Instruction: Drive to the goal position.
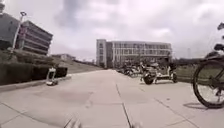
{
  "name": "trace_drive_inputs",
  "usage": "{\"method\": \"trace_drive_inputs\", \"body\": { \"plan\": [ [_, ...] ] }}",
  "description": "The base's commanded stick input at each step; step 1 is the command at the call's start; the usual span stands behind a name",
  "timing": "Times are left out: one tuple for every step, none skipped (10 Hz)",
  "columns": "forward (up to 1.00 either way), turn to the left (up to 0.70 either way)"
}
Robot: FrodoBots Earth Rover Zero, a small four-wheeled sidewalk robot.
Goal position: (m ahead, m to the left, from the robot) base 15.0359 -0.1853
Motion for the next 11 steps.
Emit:
{"method": "trace_drive_inputs", "body": {
  "plan": [
    [0.67,-0.16],
    [0.67,-0.25],
    [0.67,-0.23],
    [0.67,-0.09],
    [0.67,-0.02],
    [0.70,0.00],
    [0.70,0.00],
    [0.70,0.00],
    [0.70,0.00],
    [0.70,0.00],
    [0.70,0.00]
  ]
}}
